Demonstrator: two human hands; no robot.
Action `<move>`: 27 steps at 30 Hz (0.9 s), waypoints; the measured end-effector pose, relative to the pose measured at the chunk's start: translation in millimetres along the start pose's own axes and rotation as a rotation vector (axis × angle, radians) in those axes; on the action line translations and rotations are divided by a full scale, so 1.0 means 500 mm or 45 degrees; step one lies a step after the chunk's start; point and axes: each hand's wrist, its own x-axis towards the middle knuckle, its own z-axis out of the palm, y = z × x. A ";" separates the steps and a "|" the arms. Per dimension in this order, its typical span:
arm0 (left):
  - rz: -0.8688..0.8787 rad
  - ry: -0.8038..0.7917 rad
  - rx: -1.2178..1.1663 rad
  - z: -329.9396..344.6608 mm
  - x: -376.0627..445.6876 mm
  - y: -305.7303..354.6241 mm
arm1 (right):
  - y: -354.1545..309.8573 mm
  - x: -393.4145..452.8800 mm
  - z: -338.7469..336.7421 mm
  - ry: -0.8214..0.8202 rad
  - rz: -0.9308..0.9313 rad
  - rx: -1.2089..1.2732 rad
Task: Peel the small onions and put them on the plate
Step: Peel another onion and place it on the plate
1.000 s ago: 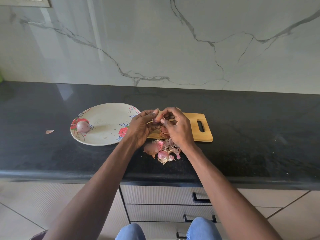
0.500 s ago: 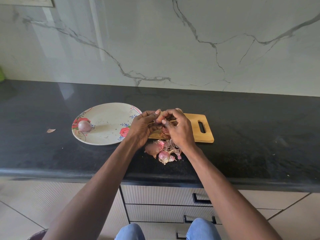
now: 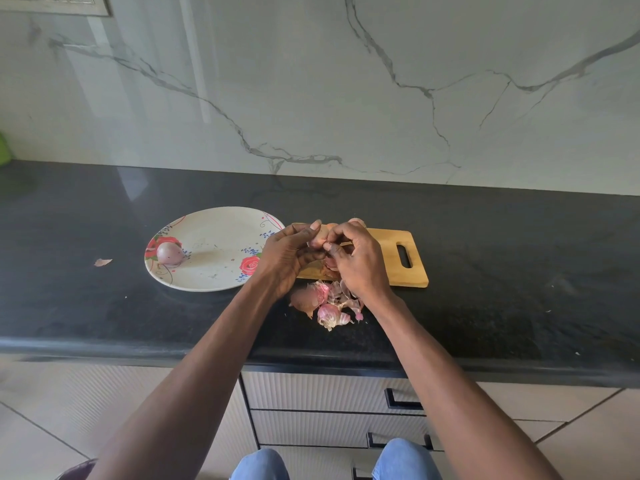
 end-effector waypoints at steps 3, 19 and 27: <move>-0.001 0.031 -0.017 -0.001 0.001 0.000 | -0.001 0.005 0.000 0.003 0.147 0.130; -0.055 -0.025 0.062 0.002 -0.004 0.002 | 0.005 0.014 -0.005 0.086 0.267 0.088; -0.080 0.049 -0.024 0.001 0.000 0.007 | -0.005 0.010 -0.005 -0.001 0.265 0.094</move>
